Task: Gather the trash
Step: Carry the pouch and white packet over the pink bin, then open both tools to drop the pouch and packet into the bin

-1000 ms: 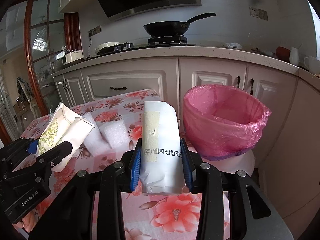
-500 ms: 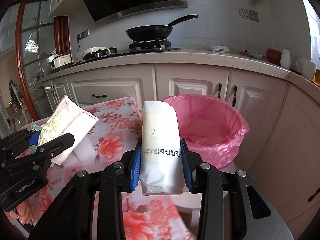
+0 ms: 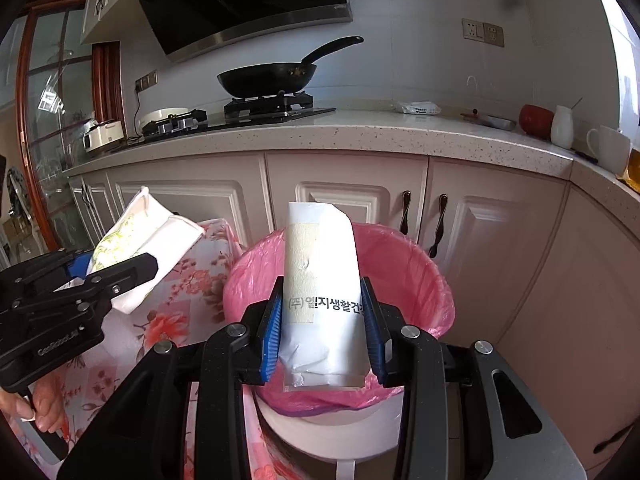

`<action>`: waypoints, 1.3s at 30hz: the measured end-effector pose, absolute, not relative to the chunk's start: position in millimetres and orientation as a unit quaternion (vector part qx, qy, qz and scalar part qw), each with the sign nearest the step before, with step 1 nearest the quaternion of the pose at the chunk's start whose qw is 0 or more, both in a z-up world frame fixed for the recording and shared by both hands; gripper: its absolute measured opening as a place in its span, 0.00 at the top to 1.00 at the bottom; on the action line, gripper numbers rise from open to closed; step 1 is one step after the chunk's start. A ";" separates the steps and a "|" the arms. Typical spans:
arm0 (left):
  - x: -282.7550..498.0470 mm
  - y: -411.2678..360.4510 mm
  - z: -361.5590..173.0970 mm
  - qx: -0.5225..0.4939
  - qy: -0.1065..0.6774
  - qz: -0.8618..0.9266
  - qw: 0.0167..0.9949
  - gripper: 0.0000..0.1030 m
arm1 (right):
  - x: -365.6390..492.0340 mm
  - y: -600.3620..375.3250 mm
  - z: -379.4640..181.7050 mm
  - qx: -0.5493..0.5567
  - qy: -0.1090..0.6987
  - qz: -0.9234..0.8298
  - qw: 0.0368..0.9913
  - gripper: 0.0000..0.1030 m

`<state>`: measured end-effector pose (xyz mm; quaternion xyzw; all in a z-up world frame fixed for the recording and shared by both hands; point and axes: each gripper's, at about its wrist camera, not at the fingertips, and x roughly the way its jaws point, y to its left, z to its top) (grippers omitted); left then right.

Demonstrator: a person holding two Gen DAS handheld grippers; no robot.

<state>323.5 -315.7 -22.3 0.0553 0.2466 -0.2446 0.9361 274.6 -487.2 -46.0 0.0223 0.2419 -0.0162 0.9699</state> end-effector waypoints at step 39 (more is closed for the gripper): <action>408.7 -363.6 -79.2 0.074 0.281 -0.285 0.913 0.36 | 336.9 -549.9 -76.1 0.076 0.279 -0.027 0.957 0.44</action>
